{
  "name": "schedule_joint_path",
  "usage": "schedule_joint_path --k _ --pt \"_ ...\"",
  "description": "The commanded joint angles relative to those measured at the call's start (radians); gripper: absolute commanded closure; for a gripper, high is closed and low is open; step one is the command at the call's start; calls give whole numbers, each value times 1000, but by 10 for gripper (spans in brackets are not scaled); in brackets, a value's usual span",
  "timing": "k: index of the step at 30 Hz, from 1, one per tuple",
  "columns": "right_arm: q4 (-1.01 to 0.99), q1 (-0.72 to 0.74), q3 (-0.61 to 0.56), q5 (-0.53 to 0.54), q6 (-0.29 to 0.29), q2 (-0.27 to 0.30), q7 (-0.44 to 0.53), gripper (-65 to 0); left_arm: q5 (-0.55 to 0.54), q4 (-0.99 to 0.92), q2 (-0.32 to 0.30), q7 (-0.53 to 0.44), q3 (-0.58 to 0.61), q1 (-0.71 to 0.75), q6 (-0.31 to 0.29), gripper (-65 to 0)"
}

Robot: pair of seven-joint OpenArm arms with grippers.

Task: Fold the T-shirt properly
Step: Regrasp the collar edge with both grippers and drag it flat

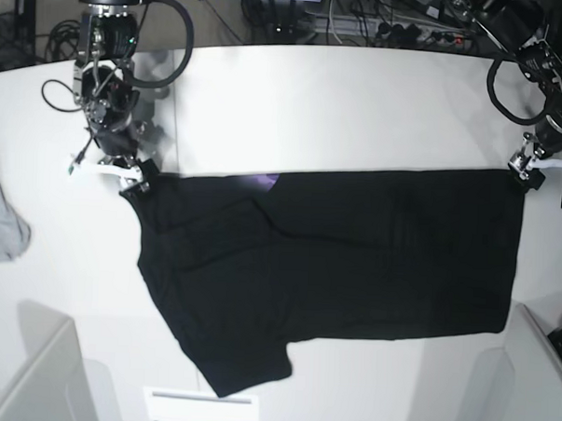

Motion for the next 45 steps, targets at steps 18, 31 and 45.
schedule_joint_path --k 18,31,45 --pt "-105 58 -14 5 12 12 2 -240 130 -165 -18 6 71 -103 -2 0" --pt "29 -63 -10 8 12 37 2 0 130 -59 -70 7 176 17 0 0" --pt "223 -285 62 8 9 55 2 0 121 174 -65 9 176 233 0 0"
